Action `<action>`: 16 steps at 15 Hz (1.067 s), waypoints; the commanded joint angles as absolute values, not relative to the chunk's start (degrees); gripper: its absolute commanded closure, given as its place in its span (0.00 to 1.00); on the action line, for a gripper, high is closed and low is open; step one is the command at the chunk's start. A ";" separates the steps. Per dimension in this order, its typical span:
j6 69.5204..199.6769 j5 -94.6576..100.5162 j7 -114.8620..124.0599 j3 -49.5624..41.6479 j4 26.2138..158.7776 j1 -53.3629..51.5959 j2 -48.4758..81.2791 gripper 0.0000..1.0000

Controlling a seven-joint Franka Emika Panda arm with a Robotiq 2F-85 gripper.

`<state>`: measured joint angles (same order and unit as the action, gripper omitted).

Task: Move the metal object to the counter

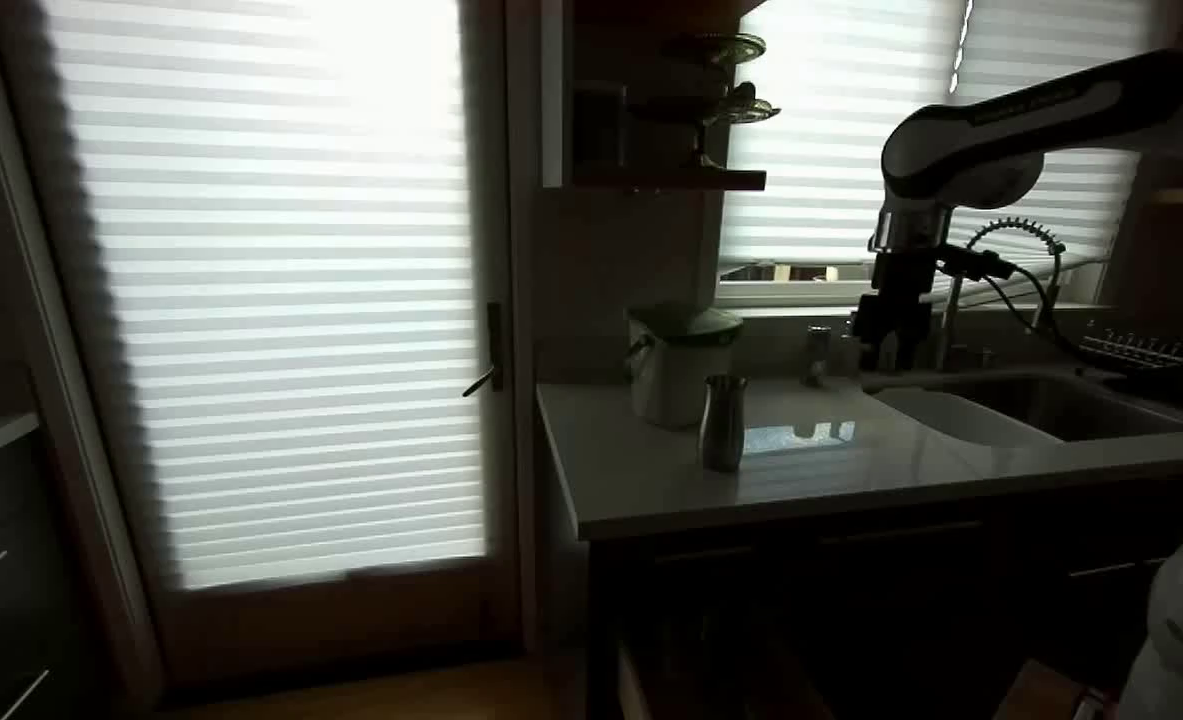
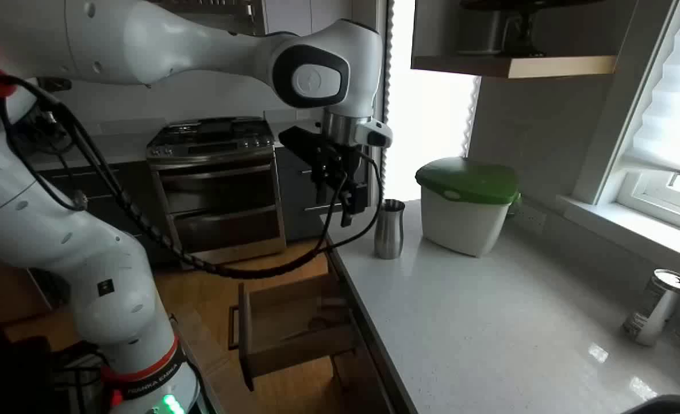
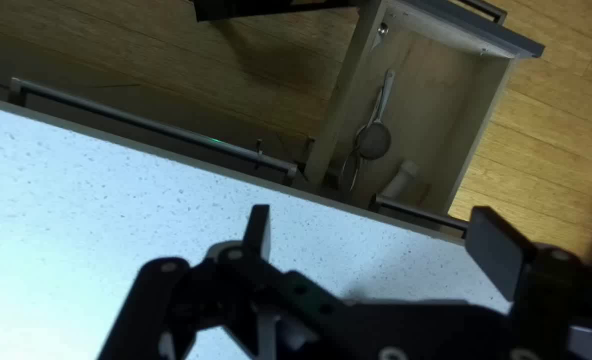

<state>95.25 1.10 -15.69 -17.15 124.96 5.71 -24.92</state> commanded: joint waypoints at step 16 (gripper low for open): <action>102.09 -0.71 -5.14 -5.98 136.25 4.66 -30.62 0.00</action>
